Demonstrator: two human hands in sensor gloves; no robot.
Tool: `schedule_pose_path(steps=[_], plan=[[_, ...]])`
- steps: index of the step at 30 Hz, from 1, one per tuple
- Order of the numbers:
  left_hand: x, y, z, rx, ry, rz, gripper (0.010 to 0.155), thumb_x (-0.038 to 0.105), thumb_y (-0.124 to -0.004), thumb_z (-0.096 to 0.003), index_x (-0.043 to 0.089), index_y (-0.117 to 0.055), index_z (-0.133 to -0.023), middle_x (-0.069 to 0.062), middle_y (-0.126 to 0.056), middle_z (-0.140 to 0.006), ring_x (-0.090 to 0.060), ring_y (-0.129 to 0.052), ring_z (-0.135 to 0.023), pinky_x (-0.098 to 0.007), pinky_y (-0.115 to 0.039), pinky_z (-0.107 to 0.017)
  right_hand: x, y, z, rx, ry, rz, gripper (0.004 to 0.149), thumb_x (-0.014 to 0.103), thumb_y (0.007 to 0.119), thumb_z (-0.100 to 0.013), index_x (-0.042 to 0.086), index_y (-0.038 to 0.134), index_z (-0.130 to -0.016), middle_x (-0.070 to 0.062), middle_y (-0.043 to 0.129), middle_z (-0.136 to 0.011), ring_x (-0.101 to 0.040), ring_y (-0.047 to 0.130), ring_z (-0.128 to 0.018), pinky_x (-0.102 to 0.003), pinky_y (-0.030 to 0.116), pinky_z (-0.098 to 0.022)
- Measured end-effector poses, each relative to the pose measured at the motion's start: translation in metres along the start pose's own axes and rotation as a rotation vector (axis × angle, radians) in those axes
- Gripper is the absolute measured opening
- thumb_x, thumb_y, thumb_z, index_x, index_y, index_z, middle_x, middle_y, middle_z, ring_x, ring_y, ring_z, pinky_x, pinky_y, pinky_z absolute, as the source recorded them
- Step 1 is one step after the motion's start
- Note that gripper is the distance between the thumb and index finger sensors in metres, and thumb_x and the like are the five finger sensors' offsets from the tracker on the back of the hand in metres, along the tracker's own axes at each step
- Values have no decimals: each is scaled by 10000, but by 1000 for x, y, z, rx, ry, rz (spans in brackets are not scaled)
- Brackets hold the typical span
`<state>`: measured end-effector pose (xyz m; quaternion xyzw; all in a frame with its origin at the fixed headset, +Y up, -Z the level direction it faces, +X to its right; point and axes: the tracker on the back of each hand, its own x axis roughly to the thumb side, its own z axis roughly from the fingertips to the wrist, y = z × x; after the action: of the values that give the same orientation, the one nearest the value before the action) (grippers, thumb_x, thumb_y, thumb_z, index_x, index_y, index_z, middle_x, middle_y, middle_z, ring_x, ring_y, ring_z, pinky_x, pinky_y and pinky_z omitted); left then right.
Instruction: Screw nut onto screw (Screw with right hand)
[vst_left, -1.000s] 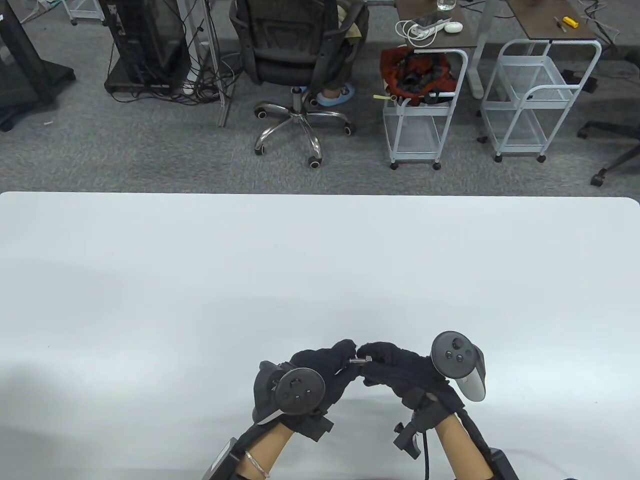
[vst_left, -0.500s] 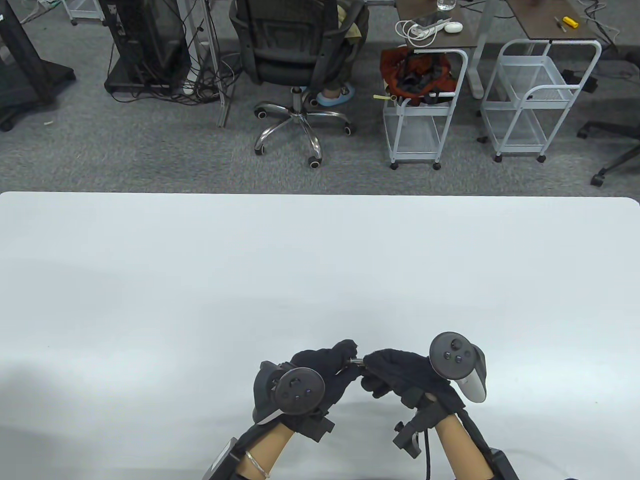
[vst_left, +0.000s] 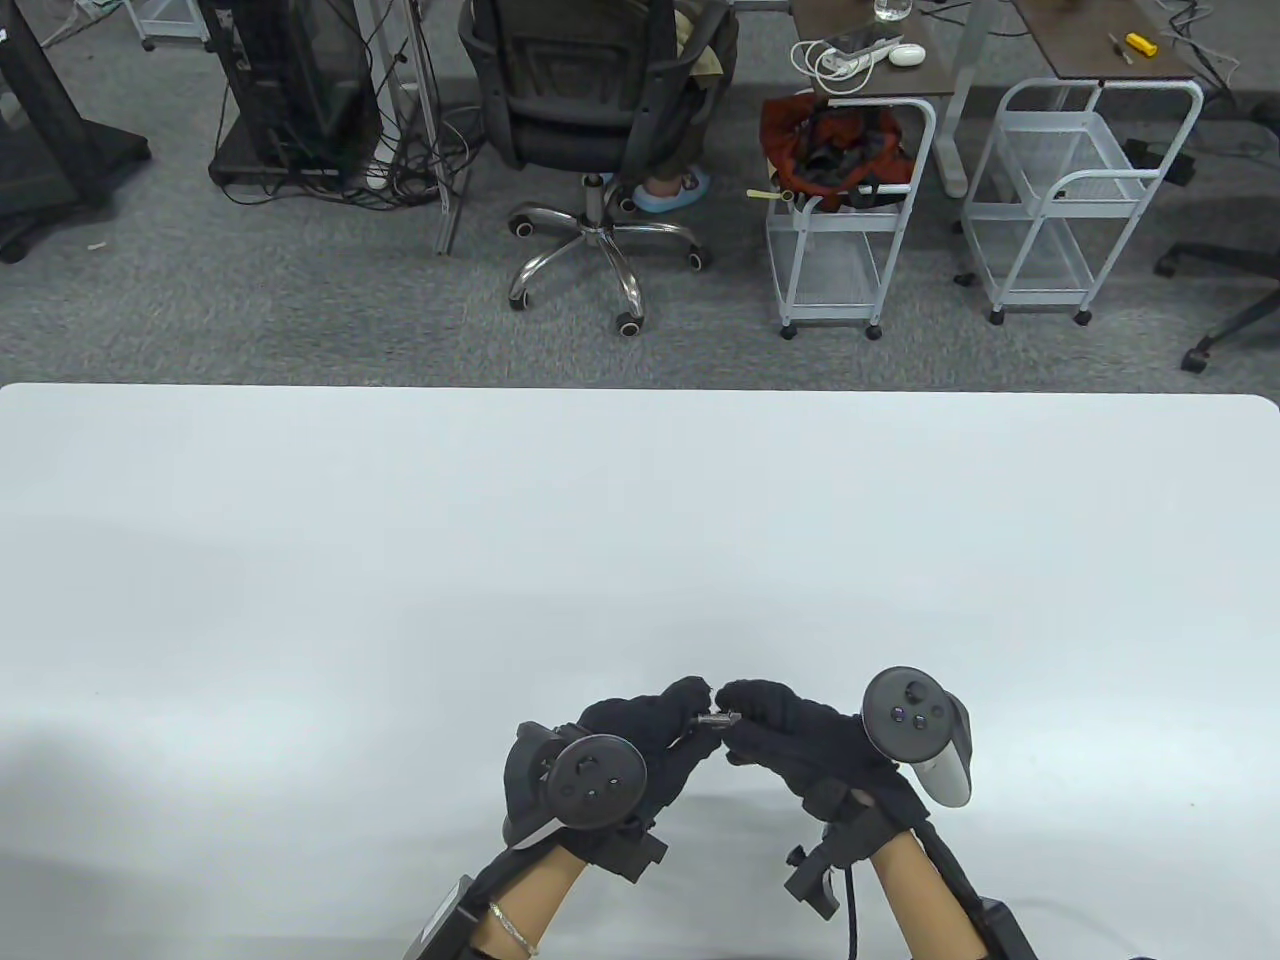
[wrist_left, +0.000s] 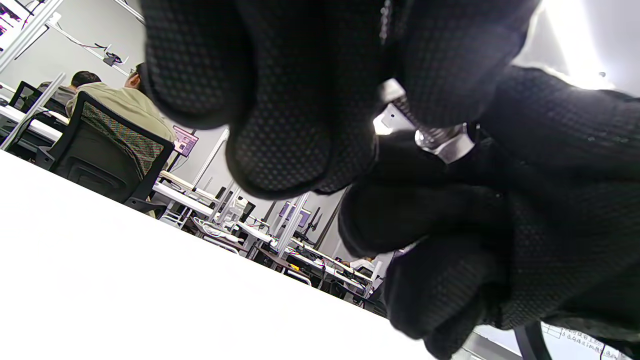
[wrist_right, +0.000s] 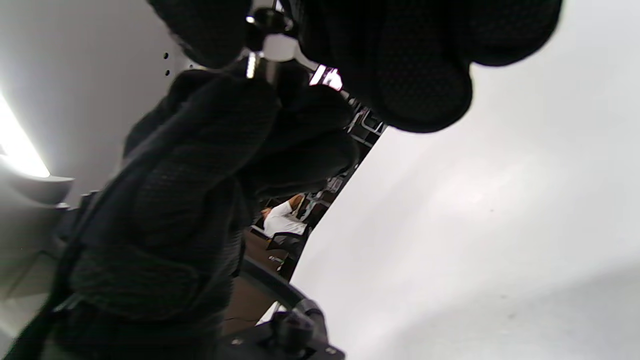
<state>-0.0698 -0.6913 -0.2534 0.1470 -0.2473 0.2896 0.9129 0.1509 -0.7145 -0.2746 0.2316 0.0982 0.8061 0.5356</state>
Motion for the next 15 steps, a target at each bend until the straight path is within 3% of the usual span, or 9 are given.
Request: schedule_pose_path(steps=[6,9,11,15], plan=[[1,-1,0,-3,-4,5,477,431,-822,-453,135,-873,-823,2,-1110,-636,-128,-1116,-482,-327,-905,-434,-2,-1,1,-32,41,59,536,403,668,-593,-55,846,-808,-245,974,-625,-338,1023,-433,-520,780,-376],[0,0,0,3,-3,-6,477,434,-820,-454,135,-873,-822,5,-1110,-636,-125,-1117,-481,-325,-906,-434,-1,0,0,-9,13,9,572,339,739,-570,-75,689,-961,-310,851,-812,-407,957,-606,-563,730,-460],[-1,0,0,3,0,1,476,432,-822,-453,137,-873,-823,4,-1110,-636,-127,-1116,-483,-326,-905,-434,0,0,0,8,10,19,536,307,748,-565,-61,701,-952,-296,862,-801,-391,963,-601,-556,735,-459],[0,-1,0,1,-3,9,476,431,-821,-453,135,-875,-821,3,-1111,-635,-128,-1116,-481,-327,-905,-434,-1,-2,1,-28,27,80,533,403,653,-595,-51,873,-768,-231,994,-585,-324,1033,-393,-511,790,-357]])
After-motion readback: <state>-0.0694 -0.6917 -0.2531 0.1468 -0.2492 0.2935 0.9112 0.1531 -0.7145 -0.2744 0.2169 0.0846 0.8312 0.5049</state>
